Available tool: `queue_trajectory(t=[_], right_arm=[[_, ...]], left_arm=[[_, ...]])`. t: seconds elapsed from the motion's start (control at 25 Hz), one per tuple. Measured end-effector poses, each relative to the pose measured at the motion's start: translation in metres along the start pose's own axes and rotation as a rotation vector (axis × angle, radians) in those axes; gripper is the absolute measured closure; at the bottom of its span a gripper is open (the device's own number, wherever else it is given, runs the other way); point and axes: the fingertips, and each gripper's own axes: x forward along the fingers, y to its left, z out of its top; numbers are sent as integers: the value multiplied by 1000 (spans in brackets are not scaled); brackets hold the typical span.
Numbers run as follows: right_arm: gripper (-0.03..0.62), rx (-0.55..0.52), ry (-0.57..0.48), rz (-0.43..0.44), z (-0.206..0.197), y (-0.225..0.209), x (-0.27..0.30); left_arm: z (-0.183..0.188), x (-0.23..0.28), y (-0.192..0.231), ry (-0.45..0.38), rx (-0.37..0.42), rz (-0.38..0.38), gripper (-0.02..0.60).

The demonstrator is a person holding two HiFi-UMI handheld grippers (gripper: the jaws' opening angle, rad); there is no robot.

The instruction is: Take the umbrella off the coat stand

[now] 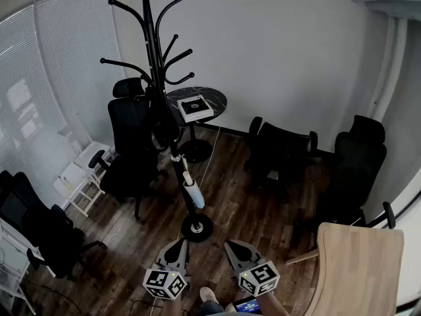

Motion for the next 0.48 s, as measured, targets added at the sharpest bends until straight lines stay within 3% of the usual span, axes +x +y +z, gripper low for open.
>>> queue_trajectory(t=[0.12, 0.28, 0.48], right_arm=[[583, -21, -10, 9, 5, 6, -9], [583, -29, -15, 10, 8, 6, -11], [583, -80, -22, 20, 15, 17, -13]], left_arm=[[0, -9, -8, -8, -18, -13, 561], [-3, -15, -13, 40, 117, 19, 561], [7, -20, -17, 20, 139, 25, 561]])
